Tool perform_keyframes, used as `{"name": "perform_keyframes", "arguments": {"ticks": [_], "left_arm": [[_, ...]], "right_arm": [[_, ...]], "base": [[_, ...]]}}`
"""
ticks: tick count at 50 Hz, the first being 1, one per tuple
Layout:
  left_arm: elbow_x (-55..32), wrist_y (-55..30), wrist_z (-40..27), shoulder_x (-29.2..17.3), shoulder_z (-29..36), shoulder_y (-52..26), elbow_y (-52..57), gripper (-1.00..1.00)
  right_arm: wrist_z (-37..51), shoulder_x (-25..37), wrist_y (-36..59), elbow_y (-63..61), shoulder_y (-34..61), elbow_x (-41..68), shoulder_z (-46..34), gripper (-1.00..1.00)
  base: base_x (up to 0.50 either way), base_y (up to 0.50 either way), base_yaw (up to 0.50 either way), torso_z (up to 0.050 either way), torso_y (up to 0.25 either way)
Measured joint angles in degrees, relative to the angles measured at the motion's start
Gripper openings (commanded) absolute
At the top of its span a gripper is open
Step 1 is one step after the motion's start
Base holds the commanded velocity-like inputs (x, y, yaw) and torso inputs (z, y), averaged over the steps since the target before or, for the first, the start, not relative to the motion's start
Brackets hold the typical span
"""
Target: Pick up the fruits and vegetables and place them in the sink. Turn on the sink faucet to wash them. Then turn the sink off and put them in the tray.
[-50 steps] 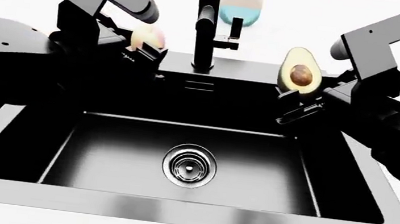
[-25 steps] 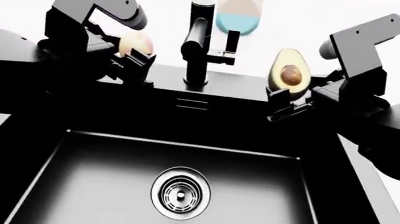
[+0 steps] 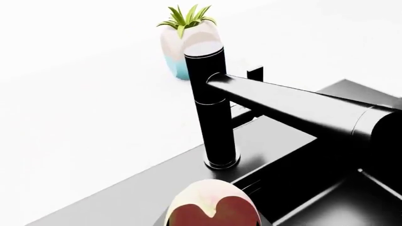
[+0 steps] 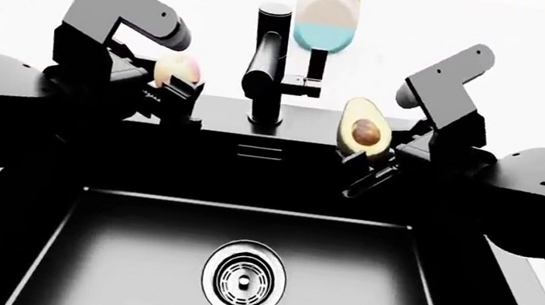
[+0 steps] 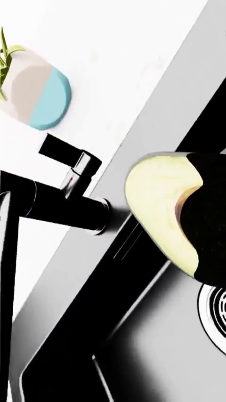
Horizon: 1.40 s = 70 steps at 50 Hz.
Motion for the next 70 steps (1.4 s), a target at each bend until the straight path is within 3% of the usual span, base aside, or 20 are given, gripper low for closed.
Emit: {"name": "perform_keyframes", "arguments": {"ticks": [10,21,28,37,38,44,49,70], "left_arm": [[-0.13,1.29,0.15,-0.54,-0.31,1.67,0.24,-1.00],[-0.58,2.47,0.36,-1.73,-1.01,3.53,0.88,-1.00],[-0.64,2.87,0.52,-2.27,-1.01,4.15,1.17,-1.00],[-0.50,3.69,1.10,-2.61,-0.89,4.86,1.18,-1.00],[-0.54,3.74,1.09,-2.66,-0.91,4.93,1.21,-1.00],[-0.90,3.91,0.93,-2.99,-1.10,5.41,1.47,-1.00],[-1.05,4.15,0.95,-3.14,-1.10,5.91,1.62,-1.00],[-0.25,5.38,4.28,-3.86,3.13,13.37,2.80,-1.00]], "right_arm": [[-10.53,-3.40,-0.59,6.62,2.59,-5.71,-13.95,-1.00],[-26.39,-13.73,-10.65,26.76,2.52,-15.93,-30.52,-1.00],[-33.69,-19.65,-17.22,38.64,-0.11,-20.56,-37.46,-1.00],[-39.40,-23.10,-20.27,44.99,-3.10,-23.26,-43.32,-1.00],[-39.84,-23.34,-20.43,45.38,-3.33,-23.44,-43.77,1.00],[-40.91,-23.54,-20.73,45.13,-3.76,-23.54,-44.50,1.00],[-38.12,-20.81,-18.43,37.79,-2.74,-20.38,-40.86,1.00],[-12.37,-4.63,-3.06,3.45,-1.01,4.74,-16.20,1.00]], "base": [[0.00,0.00,0.00,0.000,0.000],[0.00,0.00,0.00,0.000,0.000],[0.00,0.00,0.00,0.000,0.001],[0.00,0.00,0.00,0.002,0.000],[0.00,0.00,0.00,0.000,0.000],[0.00,0.00,0.00,0.000,0.002],[0.00,0.00,0.00,0.000,0.000],[0.00,0.00,0.00,0.000,0.000]]}}
